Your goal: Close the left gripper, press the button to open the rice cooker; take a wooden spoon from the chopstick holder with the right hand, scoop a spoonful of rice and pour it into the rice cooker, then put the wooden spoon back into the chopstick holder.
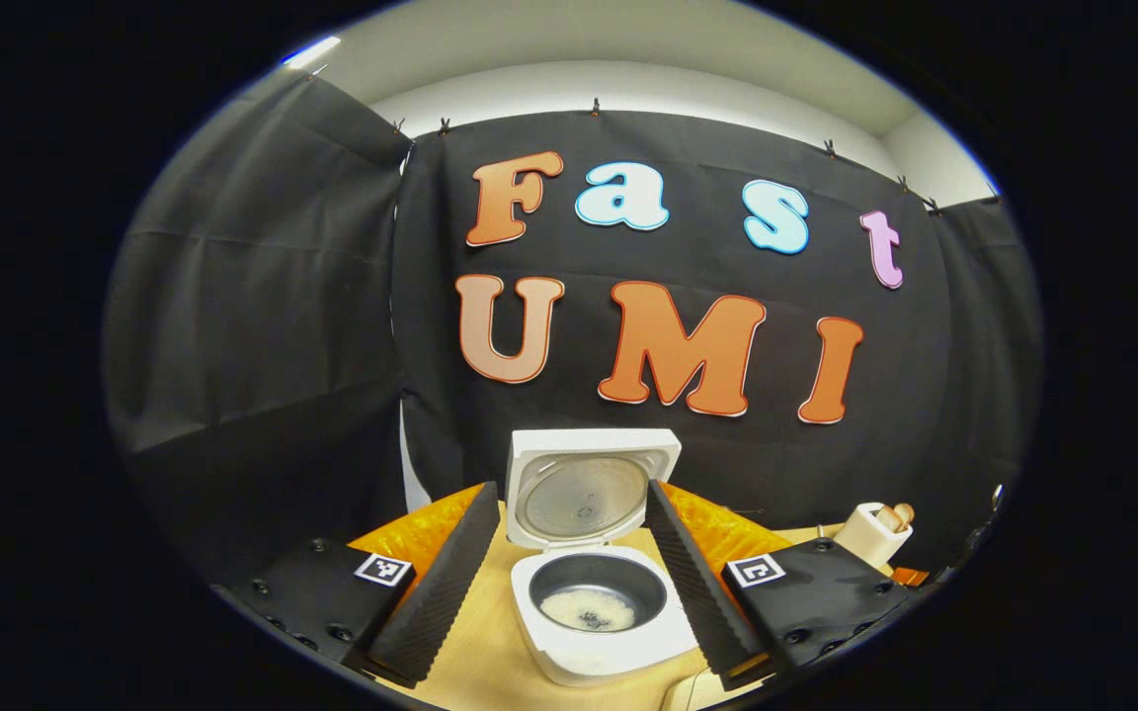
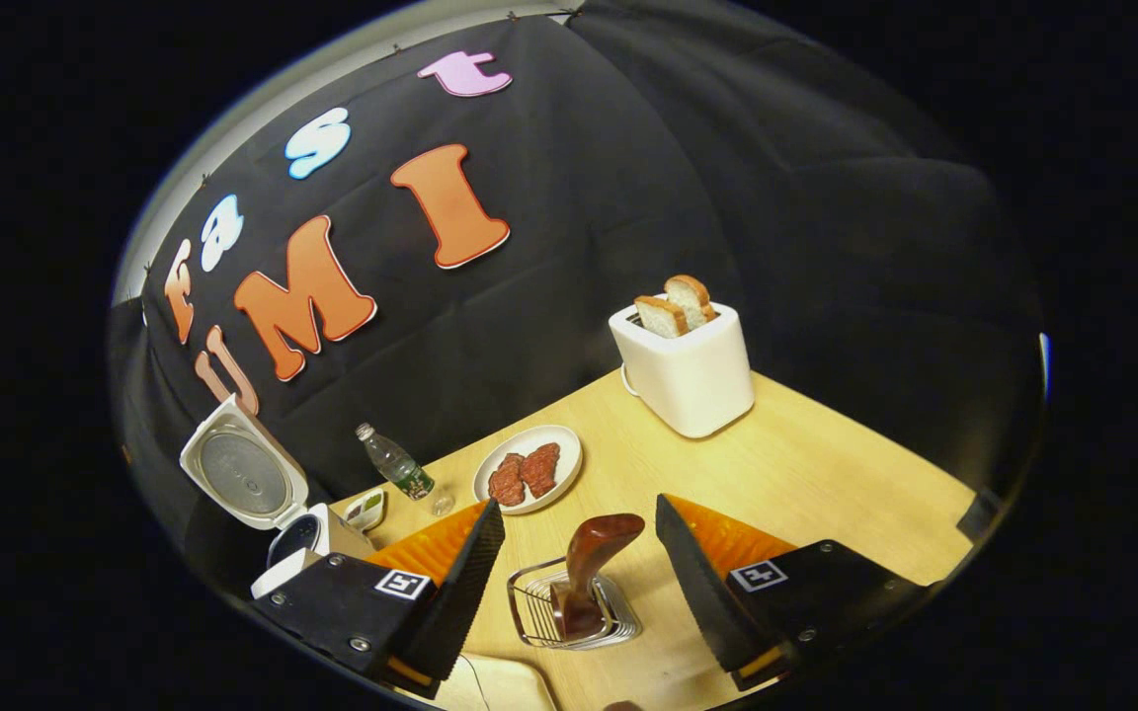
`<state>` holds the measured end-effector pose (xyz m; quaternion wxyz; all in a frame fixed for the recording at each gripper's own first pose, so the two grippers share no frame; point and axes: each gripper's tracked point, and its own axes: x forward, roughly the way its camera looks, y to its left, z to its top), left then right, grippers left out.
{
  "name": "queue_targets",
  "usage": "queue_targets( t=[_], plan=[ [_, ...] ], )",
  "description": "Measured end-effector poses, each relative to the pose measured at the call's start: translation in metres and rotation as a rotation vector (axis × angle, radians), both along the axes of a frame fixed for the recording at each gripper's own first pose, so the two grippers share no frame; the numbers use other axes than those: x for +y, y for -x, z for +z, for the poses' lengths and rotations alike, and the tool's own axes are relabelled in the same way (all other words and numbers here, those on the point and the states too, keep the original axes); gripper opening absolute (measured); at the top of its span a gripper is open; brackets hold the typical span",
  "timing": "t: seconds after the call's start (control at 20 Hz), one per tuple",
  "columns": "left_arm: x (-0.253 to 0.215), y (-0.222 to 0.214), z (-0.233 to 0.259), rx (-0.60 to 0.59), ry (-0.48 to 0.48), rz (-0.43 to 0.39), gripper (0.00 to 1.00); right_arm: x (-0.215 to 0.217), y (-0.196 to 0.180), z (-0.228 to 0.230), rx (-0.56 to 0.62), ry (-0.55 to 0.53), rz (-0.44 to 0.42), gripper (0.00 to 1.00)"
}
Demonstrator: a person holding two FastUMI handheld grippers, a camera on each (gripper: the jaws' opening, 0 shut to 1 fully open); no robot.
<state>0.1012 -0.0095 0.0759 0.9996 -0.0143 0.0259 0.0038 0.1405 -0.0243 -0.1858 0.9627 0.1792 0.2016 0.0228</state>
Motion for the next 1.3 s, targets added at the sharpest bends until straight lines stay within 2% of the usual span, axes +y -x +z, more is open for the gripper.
queue_targets(
  t=[0.15,0.3,0.45,0.8,1.0,1.2,1.3],
  plan=[
    [0.003,-0.029,0.025,-0.020,-0.022,0.041,1.00,-0.010,0.010,0.020,-0.023,0.036,-0.018,0.95],
    [-0.013,-0.064,0.050,-0.020,0.014,0.005,1.00,-0.016,0.017,0.030,-0.050,0.067,-0.031,0.94],
    [-0.017,-0.102,0.088,-0.034,0.025,-0.009,1.00,-0.022,0.025,0.025,-0.025,0.060,-0.041,0.95],
    [-0.007,-0.195,0.134,-0.056,-0.072,0.030,1.00,-0.056,0.033,0.025,-0.020,0.076,-0.120,0.95],
    [-0.010,-0.251,0.109,0.024,-0.115,0.035,1.00,-0.068,0.038,0.034,-0.032,0.122,-0.150,0.95],
    [-0.021,-0.290,0.049,0.166,-0.119,-0.006,1.00,-0.070,0.044,0.036,-0.027,0.135,-0.163,0.95],
    [-0.014,-0.301,0.015,0.248,-0.135,0.005,1.00,-0.072,0.049,0.032,-0.017,0.139,-0.170,0.95]
  ],
)
